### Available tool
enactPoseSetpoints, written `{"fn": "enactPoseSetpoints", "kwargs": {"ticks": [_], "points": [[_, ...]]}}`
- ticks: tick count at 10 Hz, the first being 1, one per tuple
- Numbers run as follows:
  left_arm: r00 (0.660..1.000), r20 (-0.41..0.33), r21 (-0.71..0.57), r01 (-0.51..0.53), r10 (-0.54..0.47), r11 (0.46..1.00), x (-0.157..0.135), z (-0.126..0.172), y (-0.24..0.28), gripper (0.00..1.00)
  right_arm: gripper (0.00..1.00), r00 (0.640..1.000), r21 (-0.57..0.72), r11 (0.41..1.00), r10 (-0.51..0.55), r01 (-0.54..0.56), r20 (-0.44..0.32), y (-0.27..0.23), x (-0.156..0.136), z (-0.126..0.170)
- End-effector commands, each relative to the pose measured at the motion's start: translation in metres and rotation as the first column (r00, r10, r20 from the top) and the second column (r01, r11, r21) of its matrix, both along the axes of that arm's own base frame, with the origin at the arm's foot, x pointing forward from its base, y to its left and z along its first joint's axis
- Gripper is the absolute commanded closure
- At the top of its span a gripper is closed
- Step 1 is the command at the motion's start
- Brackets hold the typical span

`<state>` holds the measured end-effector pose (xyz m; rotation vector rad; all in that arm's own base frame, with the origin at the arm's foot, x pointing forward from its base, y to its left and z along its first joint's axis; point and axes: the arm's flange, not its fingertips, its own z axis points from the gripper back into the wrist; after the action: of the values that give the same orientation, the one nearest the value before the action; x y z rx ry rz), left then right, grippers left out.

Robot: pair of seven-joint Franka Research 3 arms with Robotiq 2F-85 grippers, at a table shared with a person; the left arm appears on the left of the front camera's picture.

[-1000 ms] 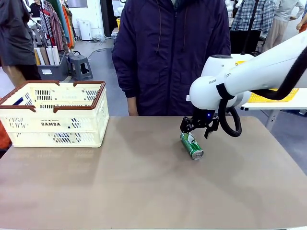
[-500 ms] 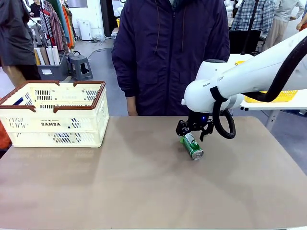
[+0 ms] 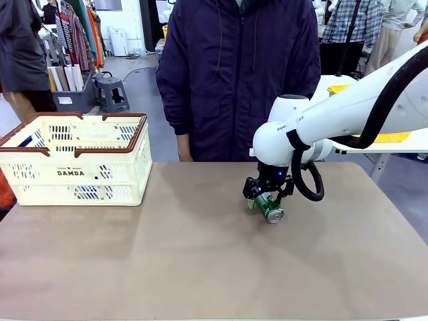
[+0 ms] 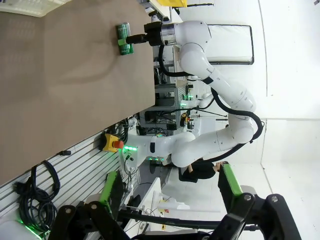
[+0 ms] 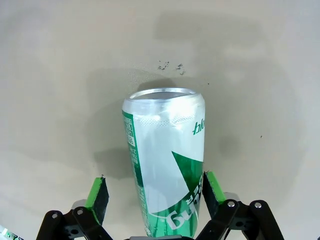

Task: Place the drinks into the Shopping basket.
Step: Pick up one drink and place it into the Shopping basket.

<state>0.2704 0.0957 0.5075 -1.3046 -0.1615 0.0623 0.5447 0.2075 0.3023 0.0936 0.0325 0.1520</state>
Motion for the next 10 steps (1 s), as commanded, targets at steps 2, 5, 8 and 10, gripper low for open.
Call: {"fn": "enactPoseSetpoints", "kwargs": {"ticks": [2,5,8,10], "points": [[1.0,0.005,-0.003,0.005,-0.005,1.0,-0.0011,0.0019,0.0006,0.0,1.0,0.999,-0.017,0.999,0.034,-0.033,0.029,-0.001,0.003,0.0034],[1.0,0.005,-0.003,0.005,-0.005,1.0,-0.0011,0.0019,0.0006,0.0,1.0,0.998,-0.019,0.999,0.049,-0.048,0.028,0.0015,0.002,0.0042],[1.0,0.005,-0.003,0.005,-0.005,1.0,-0.0011,0.0019,0.0006,0.0,1.0,0.998,-0.017,0.998,0.057,-0.057,0.018,0.0032,0.0017,0.005],[1.0,0.005,-0.003,0.005,-0.005,1.0,-0.0011,0.0019,0.0006,0.0,1.0,0.998,-0.015,0.998,0.067,-0.067,0.014,0.0049,-0.0019,0.0103]]}}
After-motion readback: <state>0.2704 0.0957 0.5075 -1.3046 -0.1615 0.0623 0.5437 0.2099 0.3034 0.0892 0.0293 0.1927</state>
